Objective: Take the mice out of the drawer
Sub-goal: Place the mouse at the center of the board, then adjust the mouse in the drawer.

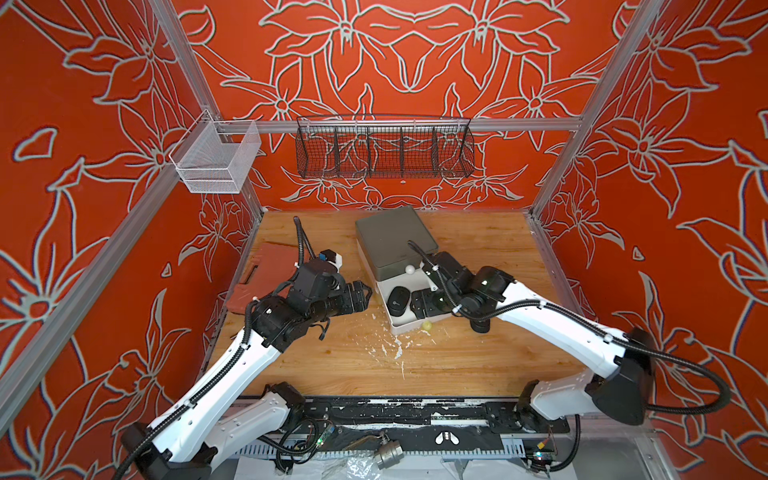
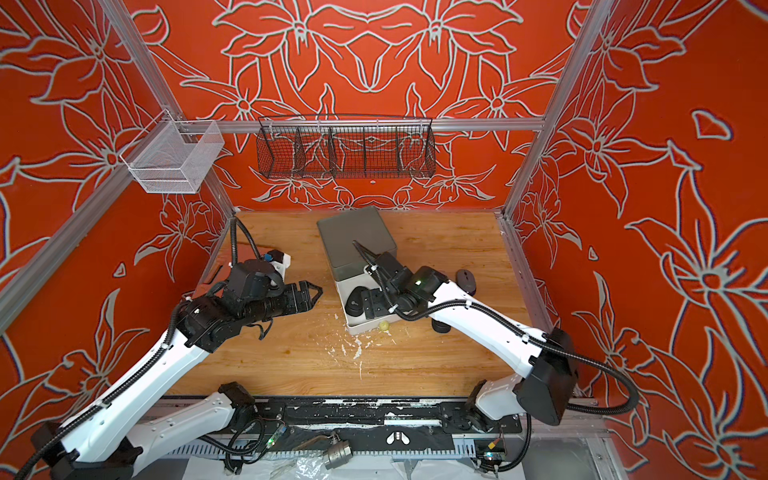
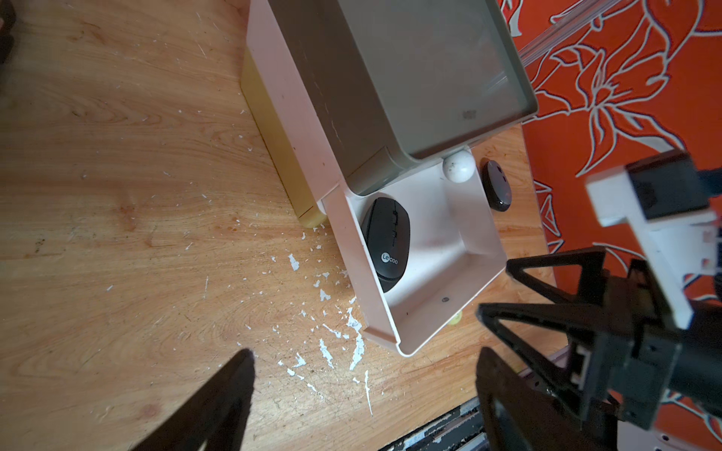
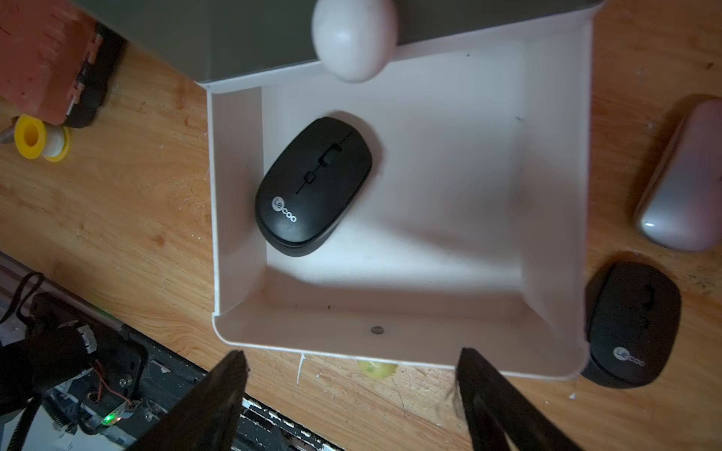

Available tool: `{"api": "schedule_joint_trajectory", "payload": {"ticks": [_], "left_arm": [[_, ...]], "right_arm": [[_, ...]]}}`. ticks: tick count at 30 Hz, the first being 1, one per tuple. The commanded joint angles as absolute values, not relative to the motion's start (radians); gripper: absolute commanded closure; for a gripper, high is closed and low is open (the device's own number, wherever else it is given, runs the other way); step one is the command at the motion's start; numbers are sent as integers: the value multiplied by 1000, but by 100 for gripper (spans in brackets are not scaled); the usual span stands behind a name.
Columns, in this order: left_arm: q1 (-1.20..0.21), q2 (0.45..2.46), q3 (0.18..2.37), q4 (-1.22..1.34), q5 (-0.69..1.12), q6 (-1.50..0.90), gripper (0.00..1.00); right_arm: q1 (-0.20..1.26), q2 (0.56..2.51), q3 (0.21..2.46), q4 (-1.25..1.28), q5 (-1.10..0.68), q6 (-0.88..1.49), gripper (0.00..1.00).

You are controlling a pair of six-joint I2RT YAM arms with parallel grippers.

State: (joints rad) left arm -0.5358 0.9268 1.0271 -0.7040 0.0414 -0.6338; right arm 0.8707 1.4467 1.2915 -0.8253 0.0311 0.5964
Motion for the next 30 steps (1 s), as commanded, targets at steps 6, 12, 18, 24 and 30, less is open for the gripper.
{"api": "schedule_joint_trajectory", "payload": {"ticks": [6,12,18,24,30], "left_arm": [[-539,889,1023,-729,-26,-653,13],[-538,885,1020,-729,-35,-653,13],[-538,888,1026,-730,-40,-648,13],[-538,891,1025,-729,-40,-654,13],[-538,905,1032,-723,-32,-653,13]], "right_arm": [[951,1589,1384,-798,177,691,14],[950,1625,1373,-750,272,828,15],[951,1704,1414,-739,293,901,17],[951,1748,1409,-674,303,952,22],[950,1801,1441,-679,309,964,23]]}}
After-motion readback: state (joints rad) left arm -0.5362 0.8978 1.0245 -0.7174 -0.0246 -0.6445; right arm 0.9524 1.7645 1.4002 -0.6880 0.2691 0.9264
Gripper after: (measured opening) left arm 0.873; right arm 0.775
